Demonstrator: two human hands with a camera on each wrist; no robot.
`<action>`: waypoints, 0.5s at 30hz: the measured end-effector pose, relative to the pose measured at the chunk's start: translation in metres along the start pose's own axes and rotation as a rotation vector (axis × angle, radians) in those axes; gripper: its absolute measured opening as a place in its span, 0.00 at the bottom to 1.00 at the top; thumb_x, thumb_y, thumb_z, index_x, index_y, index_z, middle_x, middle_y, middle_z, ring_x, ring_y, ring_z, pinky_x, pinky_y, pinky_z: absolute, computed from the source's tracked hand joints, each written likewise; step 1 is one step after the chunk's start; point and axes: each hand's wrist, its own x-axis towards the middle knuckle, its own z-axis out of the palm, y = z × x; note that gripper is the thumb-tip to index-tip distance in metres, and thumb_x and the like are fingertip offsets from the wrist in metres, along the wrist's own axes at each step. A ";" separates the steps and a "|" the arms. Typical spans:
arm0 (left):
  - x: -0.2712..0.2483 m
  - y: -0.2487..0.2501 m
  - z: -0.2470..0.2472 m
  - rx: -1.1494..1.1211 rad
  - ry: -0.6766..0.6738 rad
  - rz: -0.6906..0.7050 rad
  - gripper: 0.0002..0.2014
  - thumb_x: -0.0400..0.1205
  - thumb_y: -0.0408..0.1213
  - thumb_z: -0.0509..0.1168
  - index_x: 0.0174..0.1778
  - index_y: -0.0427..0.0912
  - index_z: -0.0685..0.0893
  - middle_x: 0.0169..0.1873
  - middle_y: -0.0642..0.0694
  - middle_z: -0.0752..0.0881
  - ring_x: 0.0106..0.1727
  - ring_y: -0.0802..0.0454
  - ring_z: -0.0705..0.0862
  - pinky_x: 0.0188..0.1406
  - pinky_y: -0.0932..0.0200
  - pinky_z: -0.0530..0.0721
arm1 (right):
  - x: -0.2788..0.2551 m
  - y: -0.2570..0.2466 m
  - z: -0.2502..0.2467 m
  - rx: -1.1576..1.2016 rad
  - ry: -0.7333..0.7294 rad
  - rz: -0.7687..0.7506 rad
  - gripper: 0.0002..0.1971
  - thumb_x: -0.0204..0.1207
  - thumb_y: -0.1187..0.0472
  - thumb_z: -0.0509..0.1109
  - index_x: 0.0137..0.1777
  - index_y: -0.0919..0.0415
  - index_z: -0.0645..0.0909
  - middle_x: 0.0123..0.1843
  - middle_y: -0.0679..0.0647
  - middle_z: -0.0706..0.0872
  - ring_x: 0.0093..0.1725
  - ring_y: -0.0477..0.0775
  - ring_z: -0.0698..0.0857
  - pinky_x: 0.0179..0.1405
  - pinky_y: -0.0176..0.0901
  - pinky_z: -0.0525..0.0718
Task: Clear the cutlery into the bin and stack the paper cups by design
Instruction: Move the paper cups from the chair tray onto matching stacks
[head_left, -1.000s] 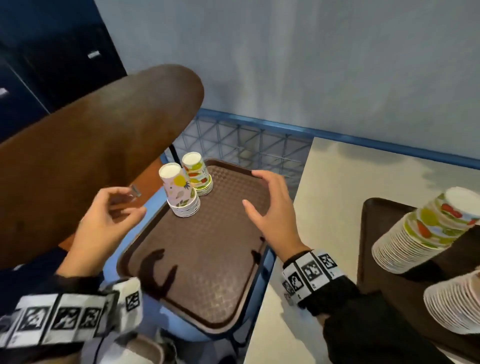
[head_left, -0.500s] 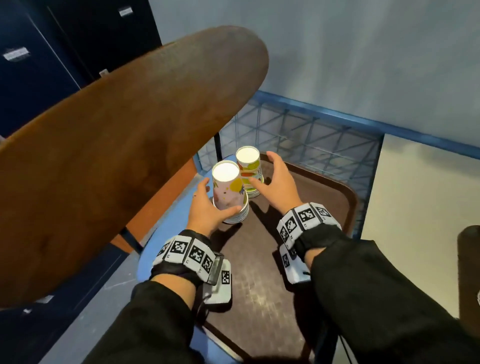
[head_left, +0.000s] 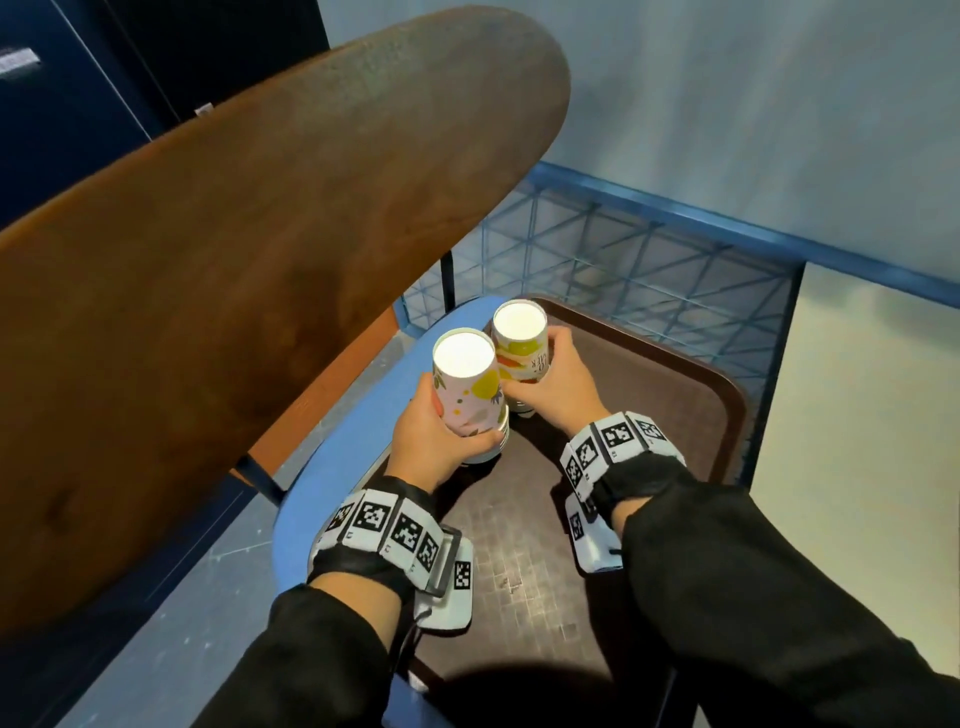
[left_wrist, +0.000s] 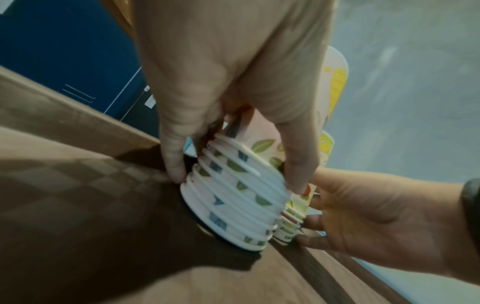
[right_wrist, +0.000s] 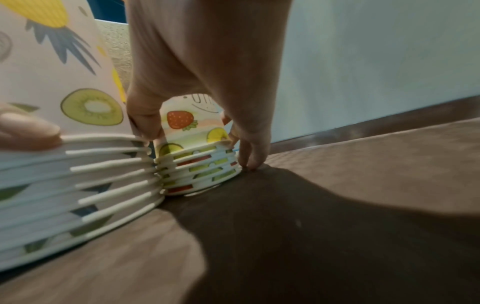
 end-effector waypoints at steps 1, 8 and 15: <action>-0.003 0.000 0.000 -0.010 -0.007 -0.002 0.36 0.62 0.35 0.82 0.62 0.50 0.70 0.58 0.52 0.80 0.60 0.56 0.77 0.46 0.77 0.74 | -0.003 0.002 -0.001 -0.026 -0.012 -0.006 0.35 0.59 0.53 0.82 0.63 0.57 0.69 0.63 0.57 0.77 0.58 0.49 0.77 0.57 0.42 0.76; -0.035 0.003 0.005 -0.119 -0.035 -0.012 0.37 0.58 0.34 0.82 0.63 0.44 0.74 0.58 0.49 0.84 0.59 0.53 0.82 0.51 0.67 0.79 | -0.033 0.009 -0.020 -0.066 -0.038 0.034 0.32 0.58 0.51 0.81 0.62 0.57 0.74 0.59 0.58 0.83 0.65 0.56 0.75 0.60 0.48 0.77; -0.079 0.031 0.020 -0.178 -0.125 0.072 0.38 0.59 0.30 0.82 0.64 0.47 0.74 0.52 0.59 0.84 0.48 0.77 0.83 0.42 0.81 0.78 | -0.106 0.011 -0.072 0.035 0.082 0.118 0.35 0.49 0.45 0.81 0.59 0.48 0.76 0.60 0.55 0.82 0.60 0.53 0.82 0.65 0.53 0.81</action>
